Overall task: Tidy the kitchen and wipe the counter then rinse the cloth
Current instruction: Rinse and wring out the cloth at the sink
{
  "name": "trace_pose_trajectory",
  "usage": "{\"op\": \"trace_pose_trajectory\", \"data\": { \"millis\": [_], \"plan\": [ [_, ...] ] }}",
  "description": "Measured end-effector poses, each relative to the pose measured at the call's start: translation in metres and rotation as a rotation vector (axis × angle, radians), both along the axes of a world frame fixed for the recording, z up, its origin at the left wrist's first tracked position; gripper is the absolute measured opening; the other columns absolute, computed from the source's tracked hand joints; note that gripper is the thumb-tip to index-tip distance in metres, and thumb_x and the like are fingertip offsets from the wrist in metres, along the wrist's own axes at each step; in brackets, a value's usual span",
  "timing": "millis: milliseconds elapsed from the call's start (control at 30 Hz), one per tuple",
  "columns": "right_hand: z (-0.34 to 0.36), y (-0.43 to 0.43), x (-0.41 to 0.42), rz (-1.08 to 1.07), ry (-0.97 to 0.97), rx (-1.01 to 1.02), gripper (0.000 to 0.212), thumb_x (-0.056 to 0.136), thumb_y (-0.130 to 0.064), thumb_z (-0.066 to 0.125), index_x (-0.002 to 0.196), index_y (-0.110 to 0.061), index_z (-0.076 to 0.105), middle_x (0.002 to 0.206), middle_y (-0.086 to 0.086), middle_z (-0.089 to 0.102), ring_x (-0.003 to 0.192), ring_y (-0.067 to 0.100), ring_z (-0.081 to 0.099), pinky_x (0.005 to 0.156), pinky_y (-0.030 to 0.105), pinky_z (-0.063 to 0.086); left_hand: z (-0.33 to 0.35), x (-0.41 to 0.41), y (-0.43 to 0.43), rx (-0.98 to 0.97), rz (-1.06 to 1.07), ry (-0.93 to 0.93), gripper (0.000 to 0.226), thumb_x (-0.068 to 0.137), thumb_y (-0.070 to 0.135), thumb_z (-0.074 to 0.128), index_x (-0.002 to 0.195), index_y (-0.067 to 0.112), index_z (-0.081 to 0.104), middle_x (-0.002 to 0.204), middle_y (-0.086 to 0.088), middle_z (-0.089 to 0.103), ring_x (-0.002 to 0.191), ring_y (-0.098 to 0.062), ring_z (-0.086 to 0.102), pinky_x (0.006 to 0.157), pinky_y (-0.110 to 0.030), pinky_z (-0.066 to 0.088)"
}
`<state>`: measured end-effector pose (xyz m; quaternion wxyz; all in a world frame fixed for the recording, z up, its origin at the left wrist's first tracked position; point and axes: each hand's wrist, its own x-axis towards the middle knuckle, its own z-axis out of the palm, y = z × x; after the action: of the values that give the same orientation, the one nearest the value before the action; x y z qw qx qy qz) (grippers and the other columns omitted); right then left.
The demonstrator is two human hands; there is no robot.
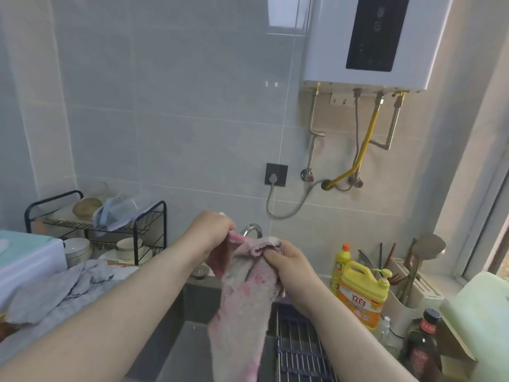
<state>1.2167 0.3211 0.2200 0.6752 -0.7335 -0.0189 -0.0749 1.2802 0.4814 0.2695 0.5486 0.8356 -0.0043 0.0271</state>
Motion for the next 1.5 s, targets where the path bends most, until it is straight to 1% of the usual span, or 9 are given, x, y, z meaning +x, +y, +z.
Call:
{"op": "trace_pose_trajectory", "data": {
  "millis": [233,533,667,767,867,967,1100,1233,1500],
  "plan": [
    [0.041,-0.005,0.007,0.144,0.156,0.310,0.015,0.095,-0.005,0.056,0.107,0.003,0.062,0.104,0.027,0.070,0.094,0.037,0.069,0.092,0.049,0.055,0.015,0.001,-0.005,-0.511,-0.017,-0.089,0.020,0.083,0.007,0.057,0.064,0.013,0.054,0.073,-0.011,0.059,0.067,-0.023,0.055,0.058,-0.025,0.041],
    [0.053,-0.048,0.022,0.026,0.064,-0.216,0.026,0.080,0.005,0.058,0.100,-0.006,0.069,0.103,0.028,0.069,0.088,0.034,0.066,0.087,0.054,0.054,0.057,0.018,0.000,-0.515,-0.003,-0.331,0.033,0.093,0.016,0.059,0.060,0.013,0.060,0.063,-0.006,0.065,0.055,-0.017,0.057,0.062,-0.026,0.046],
    [0.053,-0.063,0.029,-0.111,0.056,-0.505,0.032,0.083,-0.002,0.050,0.090,-0.025,0.070,0.097,0.008,0.069,0.086,0.024,0.065,0.076,0.039,0.057,0.080,0.021,0.011,-0.553,-0.068,-0.316,0.020,0.082,0.022,0.068,0.065,0.015,0.060,0.063,-0.003,0.056,0.060,-0.017,0.053,0.064,-0.027,0.041],
    [0.059,-0.061,0.026,0.077,0.118,-0.614,0.044,0.076,0.006,0.047,0.095,-0.025,0.070,0.103,0.003,0.068,0.101,0.027,0.064,0.083,0.031,0.056,0.091,0.019,0.012,-0.573,-0.236,-0.287,0.014,0.079,0.002,0.054,0.071,0.009,0.063,0.064,-0.006,0.060,0.060,-0.016,0.058,0.059,-0.021,0.046],
    [0.065,-0.046,0.027,0.237,0.125,-0.490,0.046,0.077,-0.003,0.059,0.118,-0.022,0.062,0.121,0.003,0.062,0.113,0.013,0.057,0.098,0.024,0.047,0.101,0.020,0.005,-0.576,-0.293,-0.295,0.032,0.084,-0.016,0.041,0.091,0.003,0.065,0.080,-0.013,0.065,0.074,-0.024,0.064,0.071,-0.032,0.053],
    [0.063,-0.026,0.039,0.223,0.046,-0.350,0.083,0.067,-0.031,0.074,0.143,-0.030,0.041,0.141,-0.005,0.048,0.125,0.009,0.049,0.107,0.030,0.040,0.113,0.016,-0.007,-0.607,-0.361,-0.309,0.032,0.088,-0.017,0.040,0.100,0.000,0.064,0.083,-0.014,0.066,0.074,-0.024,0.066,0.067,-0.032,0.056],
    [0.057,-0.011,0.051,0.242,-0.001,-0.248,0.038,0.089,-0.015,0.069,0.126,-0.011,0.058,0.120,0.004,0.069,0.110,0.018,0.065,0.085,0.020,0.052,0.132,0.009,-0.016,-0.704,-0.438,-0.290,0.032,0.092,-0.014,0.039,0.095,0.002,0.065,0.071,-0.012,0.068,0.062,-0.019,0.068,0.061,-0.029,0.057],
    [0.052,-0.016,0.042,0.460,0.101,-0.085,0.045,0.083,-0.012,0.071,0.124,0.002,0.059,0.114,0.014,0.070,0.108,0.030,0.066,0.096,0.042,0.054,0.153,0.019,-0.012,-0.823,-0.397,-0.309,0.026,0.096,-0.008,0.041,0.096,0.000,0.066,0.077,-0.013,0.068,0.069,-0.021,0.068,0.062,-0.030,0.058],
    [0.086,0.010,0.031,0.453,-0.097,0.424,0.022,0.091,0.002,0.054,0.108,0.001,0.068,0.100,0.022,0.072,0.087,0.030,0.072,0.077,0.038,0.060,0.107,0.080,-0.001,-0.643,-0.270,-0.051,0.013,0.097,0.006,0.049,0.091,0.017,0.053,0.081,-0.009,0.052,0.066,-0.021,0.060,0.061,-0.030,0.051]
  ]
}}
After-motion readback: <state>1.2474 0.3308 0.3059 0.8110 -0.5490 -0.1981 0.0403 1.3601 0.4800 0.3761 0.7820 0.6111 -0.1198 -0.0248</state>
